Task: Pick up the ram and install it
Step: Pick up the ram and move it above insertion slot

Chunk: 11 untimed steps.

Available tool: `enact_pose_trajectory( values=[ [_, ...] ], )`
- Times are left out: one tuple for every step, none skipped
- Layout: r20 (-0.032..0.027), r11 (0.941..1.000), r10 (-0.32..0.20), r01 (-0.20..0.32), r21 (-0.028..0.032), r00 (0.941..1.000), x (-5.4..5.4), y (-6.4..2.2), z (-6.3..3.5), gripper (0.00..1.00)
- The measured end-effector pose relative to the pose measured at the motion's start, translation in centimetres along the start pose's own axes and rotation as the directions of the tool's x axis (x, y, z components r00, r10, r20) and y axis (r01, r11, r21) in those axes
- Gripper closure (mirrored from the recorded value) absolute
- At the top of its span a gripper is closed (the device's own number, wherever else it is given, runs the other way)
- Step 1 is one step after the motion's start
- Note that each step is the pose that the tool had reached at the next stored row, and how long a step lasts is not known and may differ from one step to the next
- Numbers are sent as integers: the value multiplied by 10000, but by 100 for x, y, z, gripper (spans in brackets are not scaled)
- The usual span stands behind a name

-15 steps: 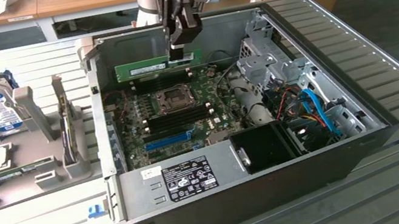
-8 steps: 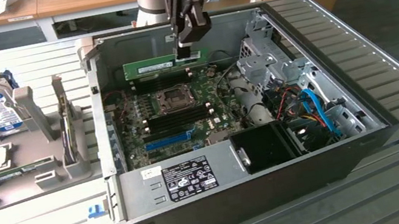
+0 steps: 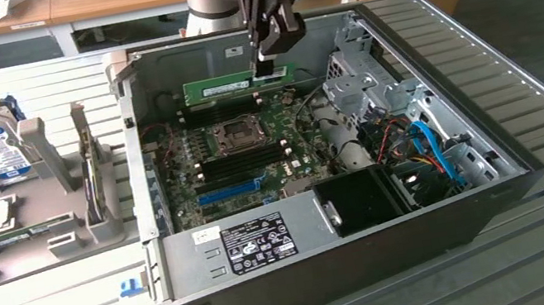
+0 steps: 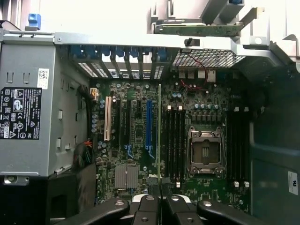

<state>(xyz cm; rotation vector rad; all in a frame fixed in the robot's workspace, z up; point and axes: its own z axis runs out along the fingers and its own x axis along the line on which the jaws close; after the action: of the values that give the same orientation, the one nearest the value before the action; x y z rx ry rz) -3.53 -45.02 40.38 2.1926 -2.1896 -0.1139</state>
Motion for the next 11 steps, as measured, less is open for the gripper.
enact_pose_trajectory(
  values=[
    [1, 10000, 1, -1, 0, 10000, 0, 0, 0, 88],
    [1, 10000, 1, -1, 0, 10000, 0, 0, 0, 88],
    [1, 10000, 1, -1, 0, 10000, 0, 0, 0, 88],
    [1, 10000, 1, -1, 0, 10000, 0, 0, 0, 88],
    [2, 10000, 1, -1, 1, 10000, 0, 0, 1, 88],
    [4, 10000, 1, -1, 2, 10000, -1, -1, 7, 88],
    [2, 10000, 1, -1, 1, 10000, 0, -1, 17, 88],
    [2, 10000, 1, -1, 0, 10000, 0, -2, 28, 88],
    [2, 10000, 1, -1, 1, 10000, 1, -3, 42, 88],
    [2, 10000, 1, -1, 1, 10000, 1, -5, 55, 88],
    [1, 10000, 1, -1, 1, 10000, 1, -6, 70, 88]
  ],
)
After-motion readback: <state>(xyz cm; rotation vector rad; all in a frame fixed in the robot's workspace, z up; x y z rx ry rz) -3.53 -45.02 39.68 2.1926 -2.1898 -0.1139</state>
